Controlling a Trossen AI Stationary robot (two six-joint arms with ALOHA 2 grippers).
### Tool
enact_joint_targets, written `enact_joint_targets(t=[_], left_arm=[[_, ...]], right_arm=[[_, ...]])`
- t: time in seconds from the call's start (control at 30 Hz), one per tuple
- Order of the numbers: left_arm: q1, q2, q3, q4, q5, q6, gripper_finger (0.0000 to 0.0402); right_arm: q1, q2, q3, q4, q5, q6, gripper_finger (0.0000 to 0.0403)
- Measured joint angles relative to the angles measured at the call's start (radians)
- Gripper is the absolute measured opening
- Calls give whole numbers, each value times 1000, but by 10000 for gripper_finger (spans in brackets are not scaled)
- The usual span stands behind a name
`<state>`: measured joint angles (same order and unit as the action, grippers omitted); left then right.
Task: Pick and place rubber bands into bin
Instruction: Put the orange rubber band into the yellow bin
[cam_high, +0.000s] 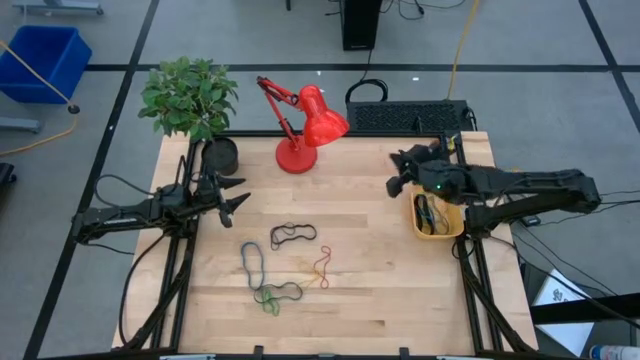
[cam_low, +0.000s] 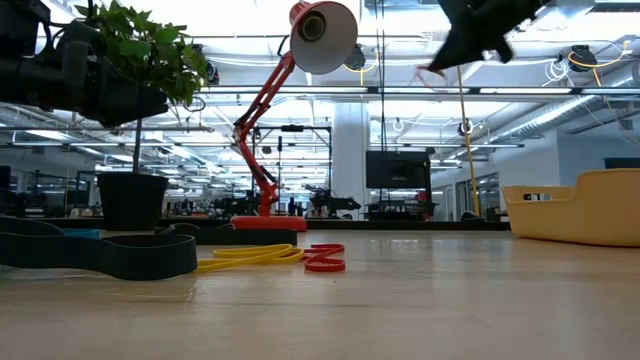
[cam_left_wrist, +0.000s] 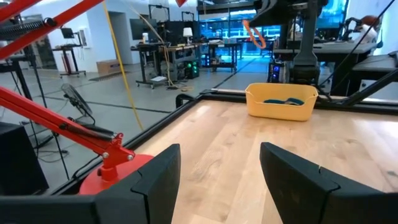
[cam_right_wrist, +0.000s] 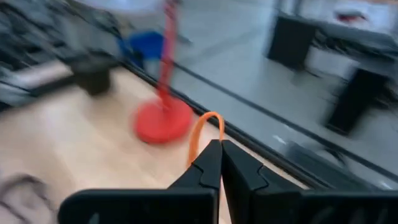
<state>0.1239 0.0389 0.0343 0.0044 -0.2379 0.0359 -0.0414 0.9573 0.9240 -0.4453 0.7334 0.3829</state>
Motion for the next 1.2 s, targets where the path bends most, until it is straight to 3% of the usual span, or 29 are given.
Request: enact_joint_targets(t=[0.2,0.47,0.73,0.93,1.2], left_arm=[[0,0,0,2,0,12,228],[0,0,0,2,0,12,228],[0,0,0,2,0,12,228],[0,0,0,2,0,11,228],[0,0,0,1,0,9,228]], right_arm=[[-44,46,173,-494,-30,330,0],[-93,96,151,-834,-282,668,0],[-93,100,-62,-830,-416,802,0],[-92,100,-232,-713,-481,838,0],[-92,100,-266,-646,-495,832,0]])
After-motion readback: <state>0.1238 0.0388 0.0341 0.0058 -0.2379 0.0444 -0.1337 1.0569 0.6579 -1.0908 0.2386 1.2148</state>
